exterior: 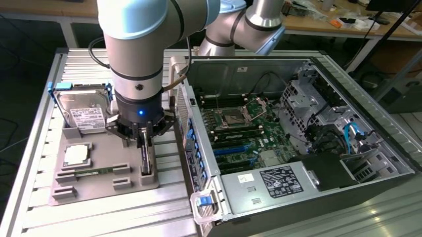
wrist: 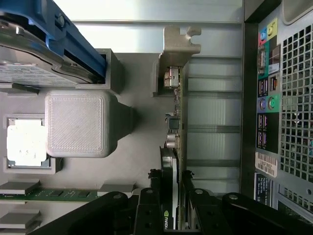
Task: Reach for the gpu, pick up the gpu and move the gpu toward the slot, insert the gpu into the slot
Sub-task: 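Pick up the gpu and move the gpu toward the slot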
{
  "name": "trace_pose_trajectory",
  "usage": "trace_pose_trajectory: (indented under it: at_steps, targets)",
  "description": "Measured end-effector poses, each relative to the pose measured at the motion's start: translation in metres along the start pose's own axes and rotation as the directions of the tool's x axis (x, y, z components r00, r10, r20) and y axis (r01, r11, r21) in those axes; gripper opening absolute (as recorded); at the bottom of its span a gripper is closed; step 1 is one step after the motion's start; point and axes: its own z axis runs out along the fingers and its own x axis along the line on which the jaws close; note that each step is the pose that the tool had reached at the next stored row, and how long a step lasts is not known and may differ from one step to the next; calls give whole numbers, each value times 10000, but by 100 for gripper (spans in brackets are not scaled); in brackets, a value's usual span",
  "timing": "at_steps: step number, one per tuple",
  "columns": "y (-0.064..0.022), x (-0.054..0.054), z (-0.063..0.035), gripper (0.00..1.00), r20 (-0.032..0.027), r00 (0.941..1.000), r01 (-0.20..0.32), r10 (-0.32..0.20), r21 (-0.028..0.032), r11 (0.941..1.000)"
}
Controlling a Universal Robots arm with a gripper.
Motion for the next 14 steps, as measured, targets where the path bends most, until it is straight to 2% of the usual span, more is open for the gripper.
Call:
trace_pose_trajectory:
  at_steps: [8, 11, 14]
  targets:
    - [2, 1, -5, 27, -1, 10000, 1, -1, 1, 10000]
    - [6, 2, -75, 27, 0, 10000, 0, 0, 0, 10000]
    - [7, 3, -105, 27, 0, 10000, 0, 0, 0, 10000]
